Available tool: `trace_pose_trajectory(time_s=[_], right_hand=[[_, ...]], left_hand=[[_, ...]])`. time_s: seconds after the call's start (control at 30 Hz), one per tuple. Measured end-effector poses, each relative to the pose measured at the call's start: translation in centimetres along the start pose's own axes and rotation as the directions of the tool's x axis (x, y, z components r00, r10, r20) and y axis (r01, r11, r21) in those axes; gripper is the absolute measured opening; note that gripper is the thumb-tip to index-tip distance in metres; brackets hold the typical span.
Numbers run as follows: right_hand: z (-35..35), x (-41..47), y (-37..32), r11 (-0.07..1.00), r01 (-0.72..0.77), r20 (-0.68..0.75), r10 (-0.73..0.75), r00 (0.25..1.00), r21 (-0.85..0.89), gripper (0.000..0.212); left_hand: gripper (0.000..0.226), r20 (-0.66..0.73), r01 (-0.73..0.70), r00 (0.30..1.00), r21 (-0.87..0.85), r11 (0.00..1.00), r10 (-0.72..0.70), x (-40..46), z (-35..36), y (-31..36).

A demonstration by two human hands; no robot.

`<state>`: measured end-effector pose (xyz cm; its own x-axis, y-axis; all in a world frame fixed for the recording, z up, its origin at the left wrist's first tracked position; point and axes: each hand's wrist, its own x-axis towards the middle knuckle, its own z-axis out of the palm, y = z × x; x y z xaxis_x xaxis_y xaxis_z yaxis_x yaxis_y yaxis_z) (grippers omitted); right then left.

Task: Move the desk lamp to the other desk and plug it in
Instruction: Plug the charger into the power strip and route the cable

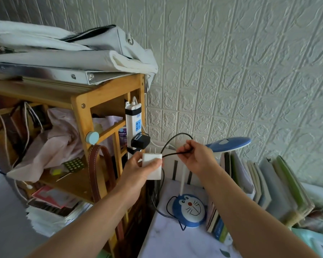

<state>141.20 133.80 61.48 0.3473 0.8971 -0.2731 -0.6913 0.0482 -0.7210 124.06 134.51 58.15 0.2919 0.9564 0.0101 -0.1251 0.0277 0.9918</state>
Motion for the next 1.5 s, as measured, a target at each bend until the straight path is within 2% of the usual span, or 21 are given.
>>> trace_pose_trajectory(time_s=[0.13, 0.2, 0.3, 0.4, 0.5, 0.63, 0.73, 0.8, 0.87, 1.03, 1.13, 1.17, 1.3, 1.4, 1.5], right_hand=[[-0.4, 0.2, -0.7, 0.997, 0.015, -0.014, -0.013, 1.000, 0.073, 0.027], [-0.5, 0.3, -1.2, 0.992, 0.027, -0.013, -0.026, 1.000, 0.125, 0.020], [-0.7, 0.5, -1.9, 0.991, 0.043, -0.018, -0.042, 0.999, 0.129, 0.017], [-1.0, 0.8, -2.4, 0.996, 0.072, -0.069, -0.075, 0.995, -0.043, 0.020], [-1.4, 0.8, -2.2, 0.969, 0.029, -0.107, -0.057, 0.993, -0.246, 0.027], [-1.8, 0.8, -1.6, 0.944, -0.030, -0.135, -0.016, 0.991, -0.329, 0.028], [-2.7, 1.2, -1.4, 0.919, 0.012, -0.219, -0.107, 0.970, -0.395, 0.028], [-3.7, 1.4, -1.3, 0.794, 0.040, -0.238, -0.229, 0.944, -0.606, 0.030], [-4.4, 1.5, -1.2, 0.682, 0.046, -0.190, -0.266, 0.945, -0.730, 0.030], [-3.3, 0.5, -0.3, 0.649, 0.022, 0.005, -0.027, 1.000, -0.760, 0.036], [-2.1, -0.2, -0.1, 0.528, 0.107, 0.163, 0.061, 0.985, -0.843, 0.043], [-1.7, -0.5, -0.2, 0.516, 0.147, 0.204, 0.054, 0.978, -0.844, 0.044], [0.7, -2.1, -0.4, 0.635, 0.342, 0.381, -0.081, 0.921, -0.693, 0.034], [2.9, -3.1, 0.2, 0.516, 0.481, 0.507, -0.100, 0.856, -0.709, 0.038], [4.4, -3.1, 1.7, 0.440, 0.554, 0.529, -0.192, 0.827, -0.707, 0.032]], left_hand=[[0.041, -0.034, -0.011, 0.999, -0.014, 1.000, 0.011, 0.8, -0.7, 0.7], [0.053, -0.015, -0.022, 1.000, -0.026, 0.999, 0.022, 0.9, -0.9, 1.4], [0.059, 0.021, -0.039, 0.999, -0.034, 0.999, 0.040, 1.0, -1.0, 2.3], [0.058, 0.018, -0.083, 0.996, -0.020, 0.996, 0.083, 1.2, -1.1, 2.9], [0.042, 0.022, -0.111, 0.993, -0.016, 0.994, 0.112, 1.4, -1.2, 3.3], [0.035, 0.025, -0.110, 0.993, -0.045, 0.993, 0.111, 1.4, -0.9, 4.2], [0.033, 0.045, -0.140, 0.989, -0.060, 0.988, 0.142, 1.5, -0.7, 5.2], [0.033, 0.055, -0.173, 0.983, -0.050, 0.984, 0.175, 1.5, -0.8, 5.8], [0.035, 0.053, -0.197, 0.979, -0.038, 0.980, 0.199, 1.6, -0.8, 6.3], [0.012, -0.034, -0.191, 0.981, -0.060, 0.980, 0.189, 1.7, -0.3, 6.9], [0.007, -0.053, -0.136, 0.990, -0.083, 0.987, 0.131, 1.5, 0.0, 7.5], [0.008, -0.048, -0.125, 0.992, -0.095, 0.988, 0.121, 1.4, 0.1, 7.7], [0.009, -0.044, -0.136, 0.990, -0.072, 0.988, 0.133, 1.4, 0.3, 7.7], [0.014, -0.052, -0.083, 0.996, -0.147, 0.986, 0.076, 1.4, 0.7, 7.4], [0.014, -0.041, -0.063, 0.998, -0.219, 0.974, 0.056, 1.5, 1.0, 7.2]])
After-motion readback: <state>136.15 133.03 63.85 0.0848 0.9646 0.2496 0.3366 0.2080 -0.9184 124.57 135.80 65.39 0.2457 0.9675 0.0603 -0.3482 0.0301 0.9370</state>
